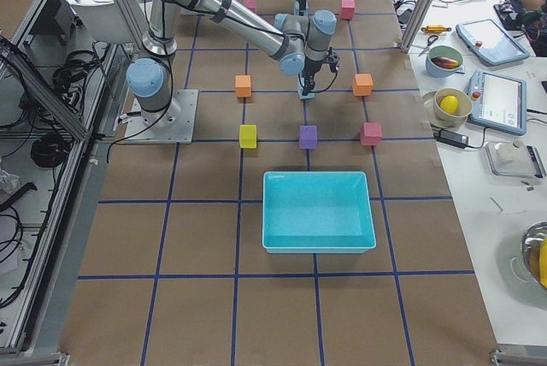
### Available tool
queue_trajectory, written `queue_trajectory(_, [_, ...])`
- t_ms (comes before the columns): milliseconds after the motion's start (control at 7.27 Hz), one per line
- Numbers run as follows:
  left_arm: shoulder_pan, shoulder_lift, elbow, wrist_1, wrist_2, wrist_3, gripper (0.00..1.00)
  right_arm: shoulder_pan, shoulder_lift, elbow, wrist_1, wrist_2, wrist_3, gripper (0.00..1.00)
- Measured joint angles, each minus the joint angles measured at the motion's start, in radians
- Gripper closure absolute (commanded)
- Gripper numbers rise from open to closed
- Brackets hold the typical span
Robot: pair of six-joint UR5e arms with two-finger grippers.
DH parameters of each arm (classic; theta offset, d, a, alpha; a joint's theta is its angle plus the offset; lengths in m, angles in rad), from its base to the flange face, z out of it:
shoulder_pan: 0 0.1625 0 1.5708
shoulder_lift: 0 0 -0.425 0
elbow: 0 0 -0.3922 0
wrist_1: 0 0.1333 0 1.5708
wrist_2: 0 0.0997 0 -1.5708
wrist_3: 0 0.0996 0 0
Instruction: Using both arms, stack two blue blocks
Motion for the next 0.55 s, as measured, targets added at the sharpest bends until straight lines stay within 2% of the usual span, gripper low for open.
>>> queue_trajectory(275, [0.000, -0.004, 0.003, 0.002, 0.003, 0.001, 0.01, 0.044, 0.051, -0.183, 0.078, 0.065, 0.105, 1.00])
queue_trajectory(412, [0.000, -0.004, 0.003, 0.003, 0.003, 0.000, 0.10, 0.089, 0.122, -0.291, 0.096, 0.078, 0.160, 1.00])
queue_trajectory(550, [0.001, -0.005, 0.003, 0.003, 0.003, 0.003, 0.27, 0.140, 0.204, -0.394, 0.110, 0.083, 0.219, 1.00])
